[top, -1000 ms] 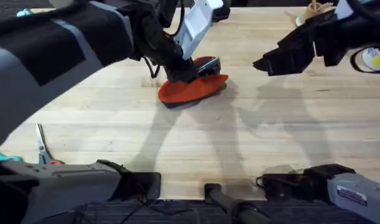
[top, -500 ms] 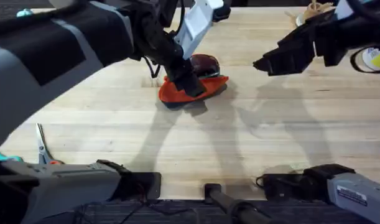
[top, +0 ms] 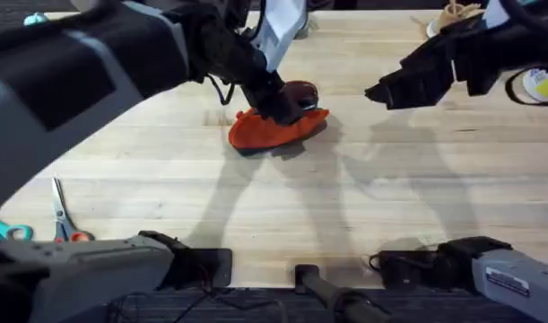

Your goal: Unzip the bag, pick up the pens from the table one at a time and place them inside, then zip the bag closed.

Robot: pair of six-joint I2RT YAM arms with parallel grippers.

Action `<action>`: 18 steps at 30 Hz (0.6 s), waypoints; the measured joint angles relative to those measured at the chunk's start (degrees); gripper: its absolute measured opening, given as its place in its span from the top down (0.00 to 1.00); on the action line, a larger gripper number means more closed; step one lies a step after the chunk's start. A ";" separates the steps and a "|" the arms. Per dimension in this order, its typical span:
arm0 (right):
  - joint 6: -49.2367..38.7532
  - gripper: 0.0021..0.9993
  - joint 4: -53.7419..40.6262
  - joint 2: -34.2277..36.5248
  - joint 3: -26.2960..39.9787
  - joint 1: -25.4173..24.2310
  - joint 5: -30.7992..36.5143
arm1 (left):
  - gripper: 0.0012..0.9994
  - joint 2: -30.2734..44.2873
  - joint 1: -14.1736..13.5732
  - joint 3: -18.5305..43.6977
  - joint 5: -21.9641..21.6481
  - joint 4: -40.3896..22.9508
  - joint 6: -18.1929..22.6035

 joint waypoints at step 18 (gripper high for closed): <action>-0.01 0.00 0.02 0.00 0.00 0.00 0.00 | 0.01 -17.75 0.61 -0.21 0.02 -8.15 -1.45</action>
